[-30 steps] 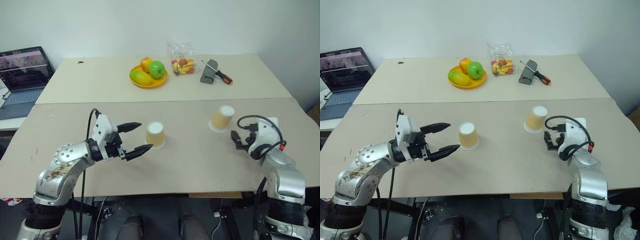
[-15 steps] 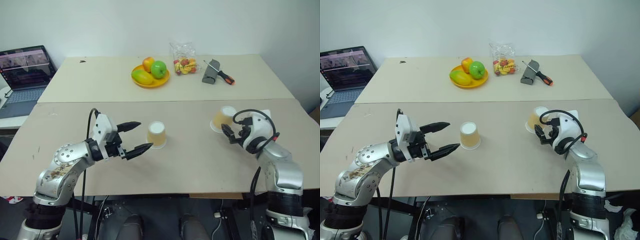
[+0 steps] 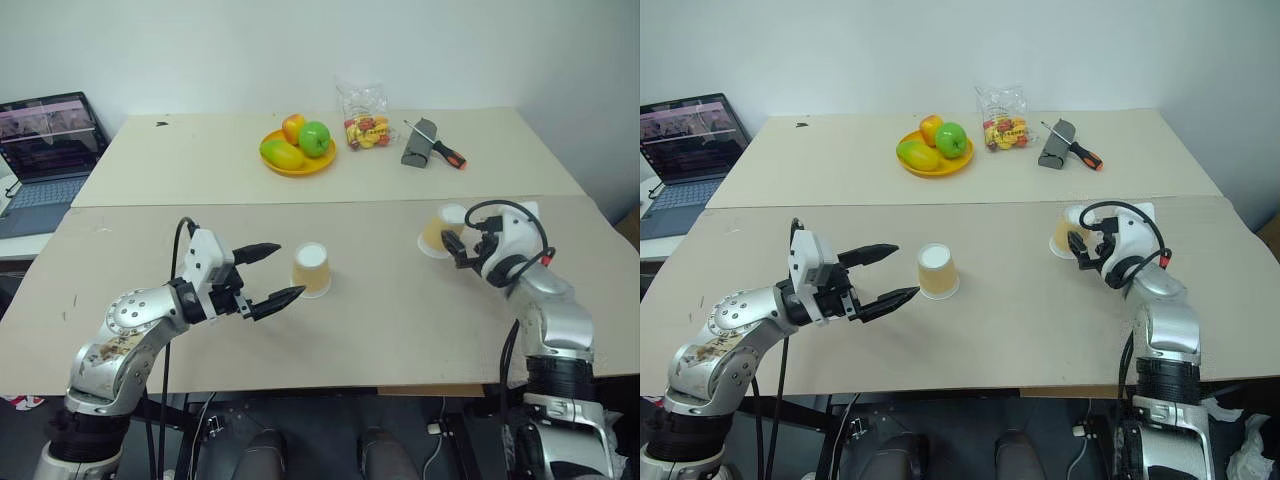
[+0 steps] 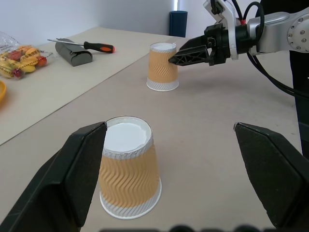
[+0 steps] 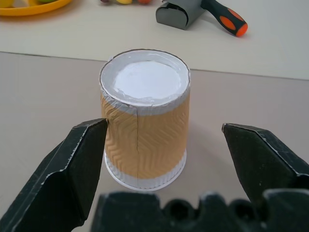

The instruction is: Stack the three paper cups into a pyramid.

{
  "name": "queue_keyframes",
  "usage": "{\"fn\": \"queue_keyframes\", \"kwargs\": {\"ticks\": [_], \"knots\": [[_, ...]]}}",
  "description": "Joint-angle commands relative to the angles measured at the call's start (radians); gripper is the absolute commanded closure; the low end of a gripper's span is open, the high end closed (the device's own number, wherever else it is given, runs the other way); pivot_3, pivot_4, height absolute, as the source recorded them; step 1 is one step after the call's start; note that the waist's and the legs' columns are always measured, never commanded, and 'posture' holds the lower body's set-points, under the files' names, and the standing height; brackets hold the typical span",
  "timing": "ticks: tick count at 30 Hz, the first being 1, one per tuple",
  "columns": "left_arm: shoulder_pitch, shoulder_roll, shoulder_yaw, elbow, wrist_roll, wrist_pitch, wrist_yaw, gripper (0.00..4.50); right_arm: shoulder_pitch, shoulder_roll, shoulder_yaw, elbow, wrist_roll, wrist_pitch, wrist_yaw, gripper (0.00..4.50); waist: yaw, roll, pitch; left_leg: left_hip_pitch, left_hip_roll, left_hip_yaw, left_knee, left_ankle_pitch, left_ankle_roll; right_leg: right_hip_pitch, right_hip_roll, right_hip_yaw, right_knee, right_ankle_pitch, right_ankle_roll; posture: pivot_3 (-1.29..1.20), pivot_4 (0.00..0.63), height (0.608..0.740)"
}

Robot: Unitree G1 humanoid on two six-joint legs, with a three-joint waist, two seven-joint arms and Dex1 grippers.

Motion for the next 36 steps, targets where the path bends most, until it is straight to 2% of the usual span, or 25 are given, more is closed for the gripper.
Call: {"fn": "queue_keyframes", "kwargs": {"ticks": [1, 16, 28, 32, 33, 36], "knots": [[0.005, 0.007, 0.029, -0.043, -0.007, -0.004, 0.009, 0.00, -0.040, -0.013, 0.000, -0.026, 0.013, -0.026, 0.006, 0.06, 0.000, 0.000, 0.000, 0.000, 0.000, 0.000, 0.000, 0.000, 0.000, 0.000, 0.000, 0.000, 0.000, 0.000, 0.000, 0.00, 0.150, 0.740], [0.023, 0.010, 0.040, -0.059, -0.010, -0.005, 0.029, 0.00, -0.120, -0.018, 0.024, 0.133, -0.001, -0.103, 0.014, 0.06, 0.000, 0.000, 0.000, 0.000, 0.000, 0.000, 0.000, 0.000, 0.000, 0.000, 0.000, 0.000, 0.000, 0.000, 0.000, 0.00, 0.150, 0.740], [0.029, 0.010, 0.047, -0.065, -0.011, 0.001, 0.033, 0.00, -0.155, -0.012, 0.033, 0.170, 0.005, -0.119, 0.016, 0.06, 0.000, 0.000, 0.000, 0.000, 0.000, 0.000, 0.000, 0.000, 0.000, 0.000, 0.000, 0.000, -0.001, 0.000, 0.000, 0.00, 0.150, 0.740], [0.030, 0.011, 0.045, -0.065, -0.009, -0.001, 0.032, 0.00, -0.155, -0.009, 0.032, 0.169, 0.007, -0.119, 0.014, 1.48, 0.000, 0.000, 0.000, 0.000, 0.000, 0.000, 0.000, 0.000, 0.000, 0.000, 0.000, 0.000, -0.001, 0.000, 0.000, 0.00, 0.150, 0.740], [0.030, 0.011, 0.045, -0.065, -0.008, -0.001, 0.032, 0.00, -0.155, -0.009, 0.033, 0.166, 0.010, -0.120, 0.019, 1.72, 0.000, 0.000, 0.000, 0.000, 0.000, 0.000, 0.000, 0.000, 0.000, 0.000, 0.000, 0.000, -0.001, 0.000, 0.000, 0.00, 0.150, 0.740], [0.031, 0.010, 0.044, -0.066, -0.009, 0.000, 0.032, 0.00, -0.158, -0.008, 0.034, 0.152, 0.014, -0.110, 0.018, 1.85, 0.000, 0.000, 0.000, 0.000, 0.000, 0.000, 0.000, 0.000, 0.000, 0.000, 0.000, 0.000, -0.001, 0.000, 0.000, 0.00, 0.150, 0.740]]}}
